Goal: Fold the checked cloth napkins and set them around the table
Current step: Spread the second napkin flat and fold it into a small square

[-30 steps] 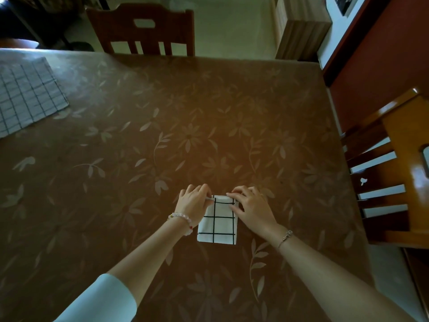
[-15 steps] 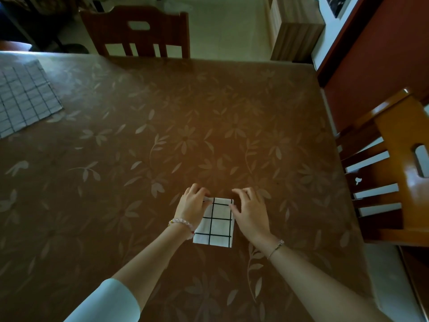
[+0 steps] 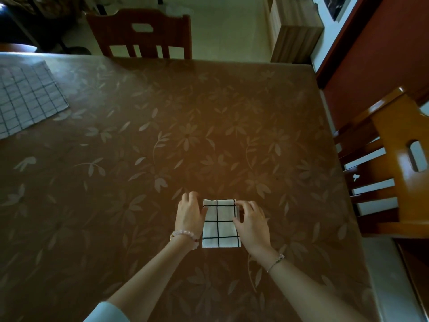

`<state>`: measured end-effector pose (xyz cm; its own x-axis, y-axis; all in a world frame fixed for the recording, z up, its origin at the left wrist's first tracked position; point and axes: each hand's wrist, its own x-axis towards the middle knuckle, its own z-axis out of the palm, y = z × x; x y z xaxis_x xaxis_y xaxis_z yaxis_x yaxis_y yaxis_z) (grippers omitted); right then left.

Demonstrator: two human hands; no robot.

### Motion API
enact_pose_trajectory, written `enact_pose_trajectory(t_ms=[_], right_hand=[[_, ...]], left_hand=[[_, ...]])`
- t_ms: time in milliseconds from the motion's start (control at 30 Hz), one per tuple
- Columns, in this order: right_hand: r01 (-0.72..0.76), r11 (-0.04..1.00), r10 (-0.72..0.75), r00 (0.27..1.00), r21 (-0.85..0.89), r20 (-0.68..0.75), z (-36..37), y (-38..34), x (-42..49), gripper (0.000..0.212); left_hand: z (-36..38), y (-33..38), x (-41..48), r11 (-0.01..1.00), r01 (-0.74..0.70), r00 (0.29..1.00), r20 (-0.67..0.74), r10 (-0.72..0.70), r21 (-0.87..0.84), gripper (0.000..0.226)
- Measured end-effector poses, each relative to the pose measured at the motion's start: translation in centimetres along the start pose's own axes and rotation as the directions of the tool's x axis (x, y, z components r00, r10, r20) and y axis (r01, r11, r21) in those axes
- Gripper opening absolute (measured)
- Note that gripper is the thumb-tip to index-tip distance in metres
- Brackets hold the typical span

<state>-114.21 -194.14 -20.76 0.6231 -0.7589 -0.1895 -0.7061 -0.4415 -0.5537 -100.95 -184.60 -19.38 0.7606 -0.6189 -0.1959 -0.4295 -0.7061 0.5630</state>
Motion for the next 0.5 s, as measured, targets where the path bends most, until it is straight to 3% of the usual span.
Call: enact_pose_trajectory(t_ms=[100, 233, 400, 500], right_hand=[[-0.065, 0.998, 0.065, 0.997, -0.002, -0.031, 0.1, -0.2, -0.1, 0.031], [-0.144, 0.989, 0.146, 0.987, 0.034, -0.066, 0.0, -0.4, -0.3, 0.028], [-0.149, 0.989, 0.149, 0.985, 0.006, -0.089, -0.6, -0.2, -0.6, 0.032], [0.001, 1.000, -0.004, 0.992, -0.024, -0.127, -1.0, 0.2, -1.6, 0.032]], left_hand=[[-0.1, 0.3, -1.8, 0.969, 0.237, 0.968, 0.098, -0.230, -0.069, 0.035], [0.7, 1.0, -3.1, 0.896, 0.391, 0.915, 0.192, -0.355, -0.210, 0.033], [0.7, 1.6, -3.6, 0.863, 0.412, 0.910, 0.183, -0.372, -0.293, 0.026], [0.5, 1.5, -4.1, 0.858, 0.359, 0.932, 0.188, -0.309, -0.368, 0.026]])
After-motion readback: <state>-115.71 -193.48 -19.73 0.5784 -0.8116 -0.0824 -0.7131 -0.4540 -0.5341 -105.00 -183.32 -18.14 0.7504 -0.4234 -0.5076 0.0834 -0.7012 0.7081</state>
